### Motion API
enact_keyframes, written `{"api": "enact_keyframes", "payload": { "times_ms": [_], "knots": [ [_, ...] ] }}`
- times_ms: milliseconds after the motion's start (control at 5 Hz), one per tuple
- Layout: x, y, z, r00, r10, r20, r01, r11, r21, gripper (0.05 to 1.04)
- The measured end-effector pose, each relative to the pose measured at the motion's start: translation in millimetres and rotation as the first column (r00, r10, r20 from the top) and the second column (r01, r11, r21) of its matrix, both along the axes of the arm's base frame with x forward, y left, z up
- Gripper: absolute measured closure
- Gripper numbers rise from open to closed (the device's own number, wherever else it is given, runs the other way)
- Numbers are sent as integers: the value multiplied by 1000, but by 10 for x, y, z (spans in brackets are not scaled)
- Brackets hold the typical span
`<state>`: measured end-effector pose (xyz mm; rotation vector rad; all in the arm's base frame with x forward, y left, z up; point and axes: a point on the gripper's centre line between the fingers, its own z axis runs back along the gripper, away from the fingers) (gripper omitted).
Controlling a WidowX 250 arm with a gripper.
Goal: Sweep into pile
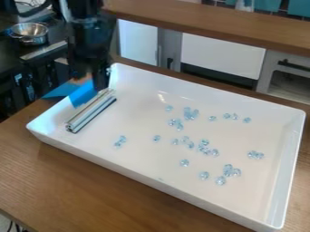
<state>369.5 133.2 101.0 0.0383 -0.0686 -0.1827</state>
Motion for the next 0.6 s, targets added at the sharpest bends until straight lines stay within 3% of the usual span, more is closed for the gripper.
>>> {"api": "enact_keyframes", "payload": {
  "times_ms": [400,600],
  "knots": [
    [-23,140,-108,994,105,-38,-107,992,-60,83],
    [26,183,-148,990,141,-3,-141,989,-50,83]
  ]
}}
